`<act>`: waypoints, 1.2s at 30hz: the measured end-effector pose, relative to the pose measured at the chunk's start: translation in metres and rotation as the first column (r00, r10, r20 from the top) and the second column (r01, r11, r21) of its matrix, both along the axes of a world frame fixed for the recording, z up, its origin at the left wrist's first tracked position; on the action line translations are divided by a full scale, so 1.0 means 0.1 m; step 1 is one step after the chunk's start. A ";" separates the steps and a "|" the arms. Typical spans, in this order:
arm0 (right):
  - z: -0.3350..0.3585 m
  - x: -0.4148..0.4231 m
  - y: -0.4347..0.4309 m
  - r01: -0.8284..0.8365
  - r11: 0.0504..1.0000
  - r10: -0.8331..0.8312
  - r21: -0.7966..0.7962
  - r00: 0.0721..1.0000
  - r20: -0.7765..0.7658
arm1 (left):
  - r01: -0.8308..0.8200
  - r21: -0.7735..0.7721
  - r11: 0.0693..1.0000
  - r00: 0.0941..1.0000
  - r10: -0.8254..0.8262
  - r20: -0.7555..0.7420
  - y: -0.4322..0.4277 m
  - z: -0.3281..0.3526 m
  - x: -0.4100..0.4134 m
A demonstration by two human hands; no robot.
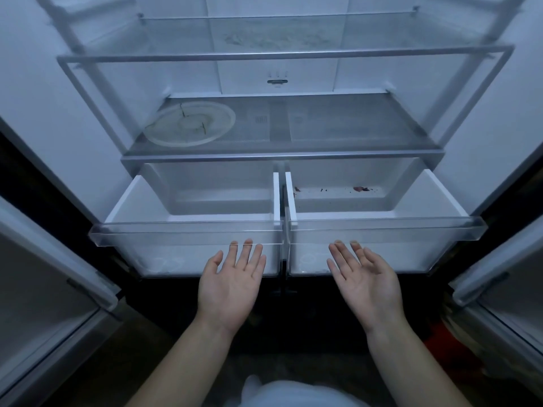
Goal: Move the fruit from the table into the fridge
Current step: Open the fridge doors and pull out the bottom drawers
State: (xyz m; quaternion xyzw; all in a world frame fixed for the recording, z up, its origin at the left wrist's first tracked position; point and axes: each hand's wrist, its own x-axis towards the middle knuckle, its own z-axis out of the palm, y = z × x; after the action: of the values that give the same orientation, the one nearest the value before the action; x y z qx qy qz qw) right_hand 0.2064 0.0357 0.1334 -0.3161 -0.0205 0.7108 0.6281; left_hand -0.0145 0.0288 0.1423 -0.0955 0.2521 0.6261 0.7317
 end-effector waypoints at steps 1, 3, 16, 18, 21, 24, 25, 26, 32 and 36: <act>0.01 0.00 0.00 0.001 1.000 -0.001 -0.001 1.000 0.004 | -0.002 0.000 1.000 1.000 0.002 0.001 -0.01 0.00 0.00; 0.03 -0.01 -0.01 -0.002 1.000 0.002 -0.012 1.000 0.016 | 0.001 0.003 1.000 1.000 -0.001 -0.004 -0.03 0.00 0.00; 0.29 0.06 -0.04 -0.401 0.902 -0.173 0.157 -0.005 0.985 | 0.415 0.070 0.907 -0.259 0.191 -0.947 -0.04 0.36 -0.04; 0.27 0.07 0.08 -0.536 0.828 -0.424 0.163 -0.409 0.808 | 0.447 0.050 0.893 -0.643 0.360 -0.676 0.11 0.30 -0.06; 0.21 0.03 0.26 -0.562 0.826 -0.411 0.027 -0.570 0.712 | 0.413 -0.136 0.900 -0.846 0.325 -0.423 0.28 0.11 -0.06; 0.13 0.04 0.35 -0.550 0.833 -0.357 -0.056 -0.612 0.705 | 0.381 -0.193 0.904 -0.869 0.280 -0.408 0.35 -0.01 -0.01; 0.11 0.05 0.35 -0.554 0.830 -0.365 -0.061 -0.623 0.692 | 0.378 -0.177 0.909 -0.870 0.283 -0.404 0.36 -0.02 -0.01; 0.11 0.06 0.35 -0.562 0.825 -0.374 -0.061 -0.624 0.686 | 0.376 -0.158 0.913 -0.867 0.286 -0.409 0.37 -0.02 0.00; 0.10 0.03 0.35 -0.567 0.821 -0.362 -0.062 -0.603 0.711 | 0.337 -0.103 0.936 -0.844 0.251 -0.474 0.32 -0.03 0.11; 0.10 0.06 0.38 -0.579 0.814 -0.383 -0.045 -0.593 0.708 | 0.298 -0.068 0.952 -0.831 0.224 -0.509 0.31 -0.04 0.20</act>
State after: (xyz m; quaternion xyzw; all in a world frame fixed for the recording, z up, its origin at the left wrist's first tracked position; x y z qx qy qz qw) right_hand 0.2128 0.0736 0.1433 -0.5664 -0.7983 0.0565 0.1967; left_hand 0.0060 0.0602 0.1383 0.6912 0.6839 0.2334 0.0054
